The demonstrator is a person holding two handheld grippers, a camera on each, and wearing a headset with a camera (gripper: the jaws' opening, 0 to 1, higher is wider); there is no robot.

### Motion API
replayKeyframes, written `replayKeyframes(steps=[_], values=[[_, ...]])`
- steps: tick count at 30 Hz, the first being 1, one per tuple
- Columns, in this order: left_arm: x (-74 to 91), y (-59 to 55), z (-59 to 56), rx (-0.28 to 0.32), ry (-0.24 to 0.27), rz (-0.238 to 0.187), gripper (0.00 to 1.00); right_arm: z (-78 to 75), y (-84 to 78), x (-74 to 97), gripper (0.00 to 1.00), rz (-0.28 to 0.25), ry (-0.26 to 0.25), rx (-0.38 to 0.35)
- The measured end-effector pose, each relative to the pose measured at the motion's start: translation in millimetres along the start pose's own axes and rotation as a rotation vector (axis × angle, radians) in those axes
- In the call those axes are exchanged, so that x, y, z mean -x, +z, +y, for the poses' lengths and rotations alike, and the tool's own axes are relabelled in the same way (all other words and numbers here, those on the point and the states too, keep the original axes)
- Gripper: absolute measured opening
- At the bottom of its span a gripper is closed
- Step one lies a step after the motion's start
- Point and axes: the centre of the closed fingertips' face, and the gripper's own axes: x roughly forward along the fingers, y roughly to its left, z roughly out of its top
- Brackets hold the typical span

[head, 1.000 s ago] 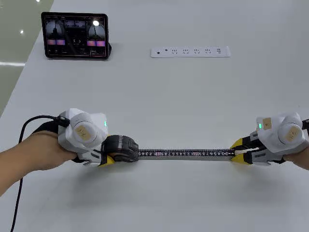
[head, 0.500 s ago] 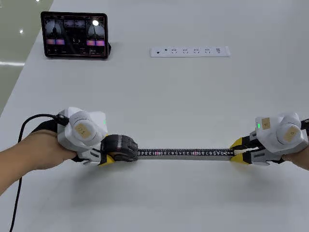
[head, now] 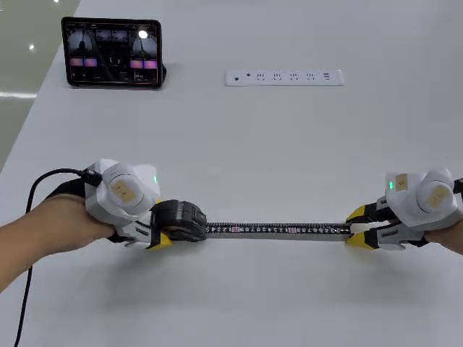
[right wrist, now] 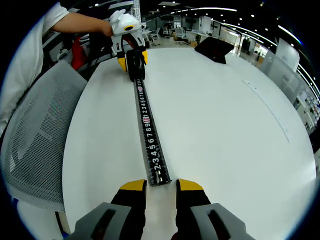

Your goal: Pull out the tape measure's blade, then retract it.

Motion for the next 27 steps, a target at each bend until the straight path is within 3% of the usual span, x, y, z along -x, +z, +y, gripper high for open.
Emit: replayKeyframes(steps=[10, 14, 17, 27], values=[[1.1, 1.4, -0.3, 0.023, -0.002, -0.014, 0.42, 2.8, 1.3, -0.3, 0.23, 0.002, -0.002, -0.011], [3.9, 3.5, -1.2, 0.047, -0.005, -0.038, 0.45, 3.1, 7.4, 2.3, 0.26, -0.027, -0.017, -0.039], [7.5, 5.9, 0.0, 0.075, 0.003, -0.069, 0.47, 4.6, 16.1, 4.3, 0.28, -0.078, -0.029, -0.073], [27.4, 9.3, -3.6, 0.124, 0.045, -0.113, 0.49, 9.1, 21.8, 13.0, 0.29, -0.109, -0.074, -0.086]])
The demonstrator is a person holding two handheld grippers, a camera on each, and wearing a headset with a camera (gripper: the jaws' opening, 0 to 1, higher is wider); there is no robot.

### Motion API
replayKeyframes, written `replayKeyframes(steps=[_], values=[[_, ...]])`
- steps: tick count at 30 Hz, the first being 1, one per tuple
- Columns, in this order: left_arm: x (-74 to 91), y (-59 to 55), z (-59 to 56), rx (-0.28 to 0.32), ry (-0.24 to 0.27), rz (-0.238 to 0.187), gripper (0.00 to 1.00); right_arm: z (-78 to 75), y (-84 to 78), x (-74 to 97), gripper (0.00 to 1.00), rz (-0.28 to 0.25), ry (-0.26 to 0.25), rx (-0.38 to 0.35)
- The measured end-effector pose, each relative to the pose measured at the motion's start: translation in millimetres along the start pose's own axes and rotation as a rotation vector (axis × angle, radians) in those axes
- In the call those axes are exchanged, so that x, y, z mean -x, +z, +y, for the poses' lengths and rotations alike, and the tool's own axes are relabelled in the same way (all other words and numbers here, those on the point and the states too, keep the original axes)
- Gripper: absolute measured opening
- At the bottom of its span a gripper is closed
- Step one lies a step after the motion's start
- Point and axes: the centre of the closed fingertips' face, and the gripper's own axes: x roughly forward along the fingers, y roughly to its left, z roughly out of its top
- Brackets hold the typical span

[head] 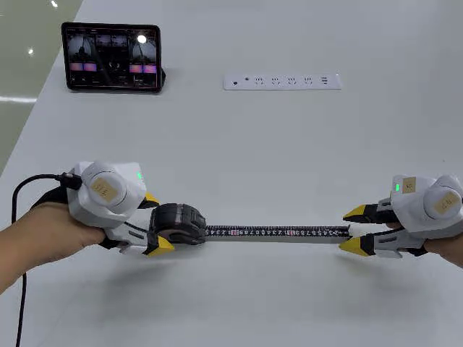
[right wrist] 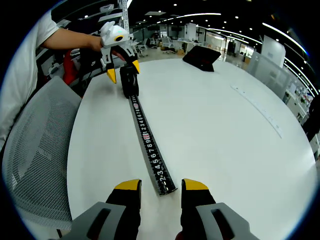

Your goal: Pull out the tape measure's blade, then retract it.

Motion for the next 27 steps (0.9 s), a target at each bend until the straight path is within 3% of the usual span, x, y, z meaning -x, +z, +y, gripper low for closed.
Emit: replayKeyframes(steps=[12, 18, 27], values=[[21.9, 1.1, -0.3, 0.066, 0.066, -0.081, 0.53, 8.7, 5.9, 9.1, 0.39, -0.054, -0.091, -0.064], [31.4, 5.5, -6.4, 0.076, 0.094, -0.153, 0.55, 13.4, 6.9, 14.5, 0.45, -0.083, -0.128, -0.1], [40.0, 2.6, -11.8, 0.118, 0.135, -0.235, 0.6, 18.9, 7.1, 19.5, 0.53, -0.113, -0.166, -0.141]])
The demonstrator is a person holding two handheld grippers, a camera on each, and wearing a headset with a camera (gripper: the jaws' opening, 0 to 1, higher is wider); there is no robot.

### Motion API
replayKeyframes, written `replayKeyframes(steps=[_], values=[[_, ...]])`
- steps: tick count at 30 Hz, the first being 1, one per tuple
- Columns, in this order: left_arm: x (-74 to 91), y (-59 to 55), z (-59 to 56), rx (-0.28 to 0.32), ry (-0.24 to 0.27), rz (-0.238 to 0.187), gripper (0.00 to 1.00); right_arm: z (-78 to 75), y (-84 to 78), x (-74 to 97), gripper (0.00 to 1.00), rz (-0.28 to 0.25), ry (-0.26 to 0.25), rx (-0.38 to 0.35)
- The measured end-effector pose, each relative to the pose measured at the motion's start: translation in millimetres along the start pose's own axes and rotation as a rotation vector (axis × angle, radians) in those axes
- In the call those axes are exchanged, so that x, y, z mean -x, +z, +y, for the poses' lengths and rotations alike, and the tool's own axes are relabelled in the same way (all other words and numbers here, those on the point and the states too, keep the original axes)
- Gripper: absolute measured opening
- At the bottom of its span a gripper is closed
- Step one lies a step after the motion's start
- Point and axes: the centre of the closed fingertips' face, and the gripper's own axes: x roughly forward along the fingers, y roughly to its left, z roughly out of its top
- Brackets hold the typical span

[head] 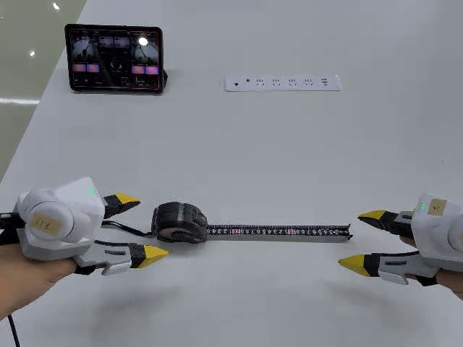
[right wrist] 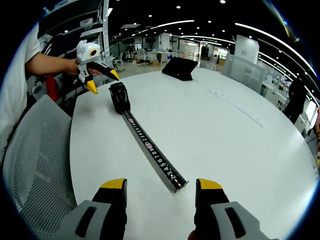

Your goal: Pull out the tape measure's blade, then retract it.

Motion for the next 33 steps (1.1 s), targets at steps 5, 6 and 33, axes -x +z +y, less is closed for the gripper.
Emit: replayKeyframes(steps=[5, 6, 33], values=[[3.7, -5.4, -5.9, 0.016, 0.011, -0.016, 0.61, 2.6, 2.1, 3.1, 0.58, -0.027, -0.023, -0.031], [4.6, -6.5, -7.4, 0.018, 0.016, -0.02, 0.61, 4.2, 1.6, 3.6, 0.59, -0.027, -0.026, -0.036], [31.9, -33.0, -23.7, 0.143, 0.103, -0.057, 0.8, 24.7, -9.0, 19.0, 0.81, -0.051, -0.077, -0.083]])
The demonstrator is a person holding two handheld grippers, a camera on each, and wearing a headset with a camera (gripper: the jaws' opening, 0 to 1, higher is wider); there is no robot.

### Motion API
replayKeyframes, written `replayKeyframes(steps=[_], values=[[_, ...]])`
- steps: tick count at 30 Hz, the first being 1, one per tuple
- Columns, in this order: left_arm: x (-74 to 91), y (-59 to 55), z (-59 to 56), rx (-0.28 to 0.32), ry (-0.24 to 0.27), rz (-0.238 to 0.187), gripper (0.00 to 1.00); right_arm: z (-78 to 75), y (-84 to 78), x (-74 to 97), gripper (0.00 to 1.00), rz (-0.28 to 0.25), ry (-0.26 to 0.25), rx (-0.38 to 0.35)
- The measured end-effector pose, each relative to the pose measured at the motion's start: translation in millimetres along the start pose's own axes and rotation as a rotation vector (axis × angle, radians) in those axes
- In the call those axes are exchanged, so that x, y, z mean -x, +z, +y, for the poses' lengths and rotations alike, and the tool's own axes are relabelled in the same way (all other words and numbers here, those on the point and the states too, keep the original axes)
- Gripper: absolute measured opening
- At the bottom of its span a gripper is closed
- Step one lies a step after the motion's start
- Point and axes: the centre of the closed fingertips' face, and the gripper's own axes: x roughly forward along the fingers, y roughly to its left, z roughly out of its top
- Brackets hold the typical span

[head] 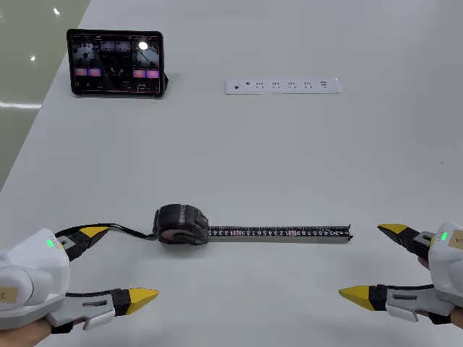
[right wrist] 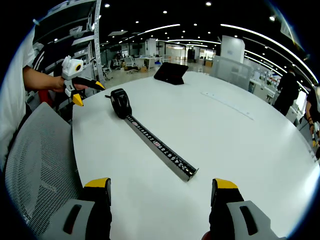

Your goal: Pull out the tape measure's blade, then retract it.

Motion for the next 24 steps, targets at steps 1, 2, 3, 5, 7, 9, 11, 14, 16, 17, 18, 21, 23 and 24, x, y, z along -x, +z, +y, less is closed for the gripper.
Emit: replayKeyframes(steps=[1, 2, 3, 5, 7, 9, 11, 14, 16, 17, 18, 21, 23, 24], values=[[0.3, -0.6, -1.1, -0.004, 0.001, -0.001, 0.8, 1.5, -0.3, 1.1, 0.82, -0.004, 0.001, -0.005], [0.6, -1.8, -1.4, -0.013, 0.01, 0.0, 0.8, 3.1, -0.6, 2.3, 0.83, -0.011, -0.002, -0.007], [0.9, -2.6, -1.7, -0.013, 0.013, -0.001, 0.81, 2.9, -1.5, 3.5, 0.85, -0.015, -0.003, -0.008], [1.7, -4.2, -2.9, 0.006, 0.016, -0.007, 0.82, 4.6, -2.3, 4.9, 0.86, -0.026, -0.001, -0.02], [2.1, -6.0, -4.6, 0.009, 0.02, -0.009, 0.83, 6.3, -1.2, 5.1, 0.89, -0.047, 0.0, -0.028], [1.7, -9.8, -8.0, 0.007, 0.02, -0.003, 0.84, 6.5, -3.2, 5.4, 0.9, -0.047, -0.003, -0.036], [1.1, -13.7, -8.6, 0.017, 0.016, -0.004, 0.85, 7.0, -3.6, 5.8, 0.91, -0.054, -0.008, -0.044], [1.6, -17.3, -10.7, 0.032, 0.015, -0.006, 0.87, 9.3, -5.2, 5.7, 0.93, -0.059, -0.008, -0.051], [2.3, -17.8, -11.9, 0.053, 0.014, -0.015, 0.89, 10.5, -6.5, 5.8, 0.94, -0.062, -0.01, -0.055], [2.8, -18.3, -12.0, 0.056, 0.015, -0.017, 0.9, 11.0, -6.4, 6.0, 0.94, -0.065, -0.009, -0.062], [3.5, -18.4, -13.0, 0.063, 0.015, -0.021, 0.91, 11.9, -6.4, 6.5, 0.95, -0.071, -0.011, -0.069], [5.1, -21.5, -15.6, 0.065, 0.02, -0.016, 0.92, 13.6, -7.8, 7.0, 0.97, -0.078, -0.014, -0.077], [6.6, -23.4, -16.9, 0.068, 0.026, -0.015, 0.93, 15.5, -7.9, 7.3, 0.98, -0.083, -0.015, -0.084], [7.1, -24.1, -18.0, 0.073, 0.025, -0.014, 0.93, 16.0, -7.7, 7.4, 0.98, -0.086, -0.016, -0.085]])
